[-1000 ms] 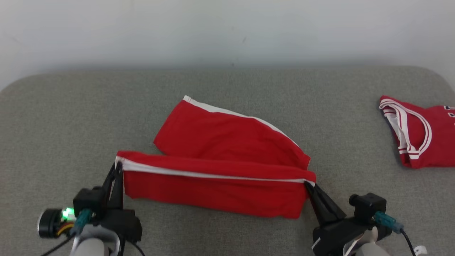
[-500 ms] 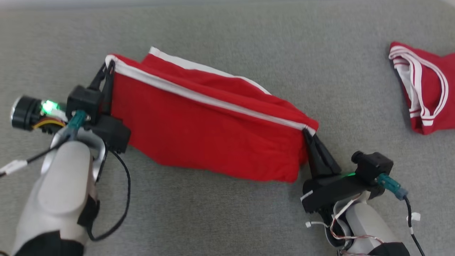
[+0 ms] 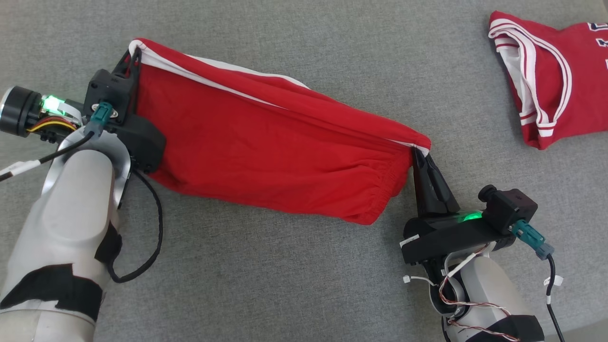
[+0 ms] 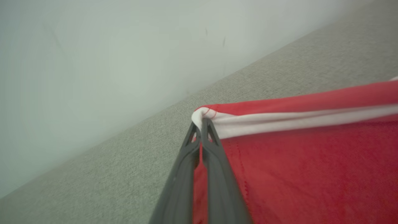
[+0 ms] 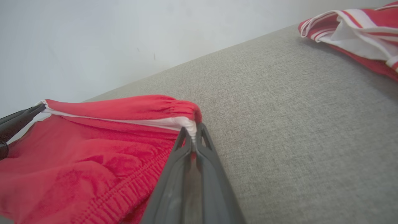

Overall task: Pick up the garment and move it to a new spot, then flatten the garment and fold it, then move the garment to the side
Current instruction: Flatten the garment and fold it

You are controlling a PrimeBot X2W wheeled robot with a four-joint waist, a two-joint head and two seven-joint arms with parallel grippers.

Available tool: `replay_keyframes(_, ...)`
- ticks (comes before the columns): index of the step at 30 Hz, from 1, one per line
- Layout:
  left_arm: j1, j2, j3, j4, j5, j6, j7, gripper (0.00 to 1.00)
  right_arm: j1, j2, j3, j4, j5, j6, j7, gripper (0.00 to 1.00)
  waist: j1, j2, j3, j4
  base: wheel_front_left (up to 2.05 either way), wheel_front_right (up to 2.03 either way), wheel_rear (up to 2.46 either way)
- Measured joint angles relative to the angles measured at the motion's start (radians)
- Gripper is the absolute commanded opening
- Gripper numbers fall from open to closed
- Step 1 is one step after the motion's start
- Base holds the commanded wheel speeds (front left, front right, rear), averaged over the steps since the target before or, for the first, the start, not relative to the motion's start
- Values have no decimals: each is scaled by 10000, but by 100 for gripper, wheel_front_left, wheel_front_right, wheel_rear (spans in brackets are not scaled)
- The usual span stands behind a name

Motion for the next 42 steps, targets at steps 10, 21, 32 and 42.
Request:
replay_keyframes(10, 7, -136, -127, 299, -257, 345, 0, 100, 4, 13, 44, -343, 242, 0, 0, 100, -1, -1, -196, 74, 0, 0, 0)
replay_keyframes(21, 1180, -456, 412, -552, -1304, 435, 0, 100, 357, 10, -991, -690, -25, -2, -25, 100, -4, -2, -806, 351, 0, 0, 0)
replay_keyframes(32, 1637, -821, 499, 1304, -2061, -50, 318, 100, 821, 15, -1440, -581, -201, -2, -23, 100, -4, -3, -1157, 544, 0, 0, 0)
replay_keyframes(42, 1404, -997, 257, 2382, -2213, -190, 431, 0, 886, 12, -1459, -460, -203, -2, -23, 100, -2, -3, -1442, 394, 0, 0, 0)
